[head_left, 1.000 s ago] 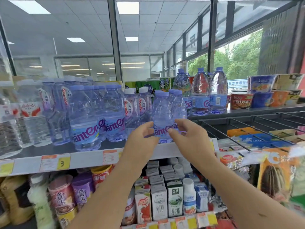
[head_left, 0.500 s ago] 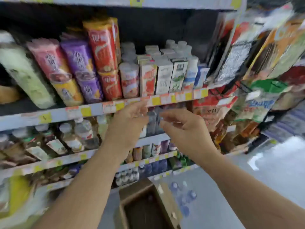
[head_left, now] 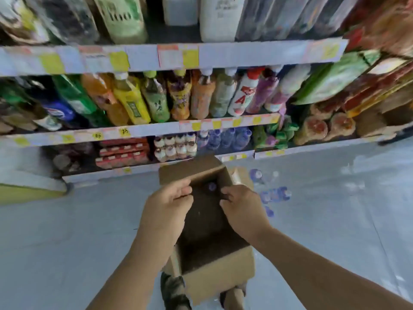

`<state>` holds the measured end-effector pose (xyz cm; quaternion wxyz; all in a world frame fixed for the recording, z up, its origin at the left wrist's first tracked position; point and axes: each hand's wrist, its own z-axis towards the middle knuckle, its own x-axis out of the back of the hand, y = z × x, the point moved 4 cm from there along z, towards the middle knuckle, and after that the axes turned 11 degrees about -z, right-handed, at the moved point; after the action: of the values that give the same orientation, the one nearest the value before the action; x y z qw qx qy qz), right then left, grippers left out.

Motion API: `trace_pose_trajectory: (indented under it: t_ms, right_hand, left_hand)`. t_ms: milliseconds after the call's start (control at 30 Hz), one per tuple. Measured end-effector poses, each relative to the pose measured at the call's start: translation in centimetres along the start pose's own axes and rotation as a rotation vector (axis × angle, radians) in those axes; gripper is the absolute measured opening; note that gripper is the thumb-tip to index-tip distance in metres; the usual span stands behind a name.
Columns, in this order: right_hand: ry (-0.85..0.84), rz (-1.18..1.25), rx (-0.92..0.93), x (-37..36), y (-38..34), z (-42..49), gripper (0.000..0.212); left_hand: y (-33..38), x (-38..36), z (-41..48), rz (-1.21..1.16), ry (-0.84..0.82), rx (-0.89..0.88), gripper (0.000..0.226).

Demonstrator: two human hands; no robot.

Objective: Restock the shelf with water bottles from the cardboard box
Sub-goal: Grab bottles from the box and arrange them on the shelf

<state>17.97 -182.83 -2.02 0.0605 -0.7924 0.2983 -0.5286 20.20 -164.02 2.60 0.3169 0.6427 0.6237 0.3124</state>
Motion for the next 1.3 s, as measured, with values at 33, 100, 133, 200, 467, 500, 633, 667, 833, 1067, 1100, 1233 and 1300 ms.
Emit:
trace_pose_trajectory:
  t_ms: [33, 100, 133, 200, 467, 500, 633, 667, 833, 1067, 1100, 1233, 1300]
  right_hand:
    - [-0.03, -0.056, -0.001, -3.1, 1.2, 2.0, 0.036]
    - [-0.073, -0.159, 0.002, -8.7, 3.3, 5.7, 0.043]
    - [-0.082, -0.186, 0.003, -11.3, 4.2, 7.5, 0.044]
    - [-0.09, -0.244, 0.008, -15.8, 5.7, 11.1, 0.047]
    - [-0.138, -0.471, -0.024, -26.3, 10.7, 21.2, 0.03]
    - [-0.136, -0.481, -0.017, -26.8, 11.2, 21.6, 0.029]
    - [-0.085, -0.469, 0.0, -26.1, 11.3, 21.2, 0.024]
    - [-0.055, -0.443, 0.008, -25.3, 10.9, 20.3, 0.019]
    - [0.159, -0.164, 0.11, -16.1, 7.2, 12.0, 0.019]
    - [0.402, 0.048, 0.223, 4.1, -1.4, -1.0, 0.032]
    - [0.418, 0.082, 0.23, 6.7, -2.7, -2.6, 0.029]
    - [0.458, 0.232, 0.256, 17.2, -7.9, -8.3, 0.029]
    - [0.505, 0.243, 0.311, 22.5, -10.9, -11.2, 0.026]
  left_hand:
    - [-2.7, 0.0, 1.6, -0.006, 0.025, 0.015, 0.038]
    - [-7.4, -0.2, 4.7, 0.005, 0.059, 0.049, 0.036]
    - [-9.5, -0.3, 6.1, 0.008, 0.07, 0.061, 0.037]
    - [-13.2, -0.7, 9.2, 0.009, 0.087, 0.074, 0.039]
    - [-20.2, -1.8, 16.1, -0.024, 0.069, -0.013, 0.044]
    - [-20.7, -1.7, 16.4, -0.033, 0.065, -0.006, 0.044]
    - [-21.0, -1.7, 16.1, -0.08, 0.062, 0.035, 0.037]
    - [-20.6, -1.8, 15.6, -0.084, 0.057, 0.04, 0.036]
    - [-15.3, -2.3, 11.1, -0.057, 0.023, 0.0, 0.033]
    - [-2.7, -2.5, 2.3, -0.099, 0.039, -0.09, 0.018]
    - [-0.9, -2.6, 1.0, -0.118, 0.026, -0.086, 0.018]
    - [7.5, -3.5, -4.3, -0.221, -0.073, -0.126, 0.02]
    - [12.1, -3.7, -7.1, -0.25, -0.138, -0.167, 0.023]
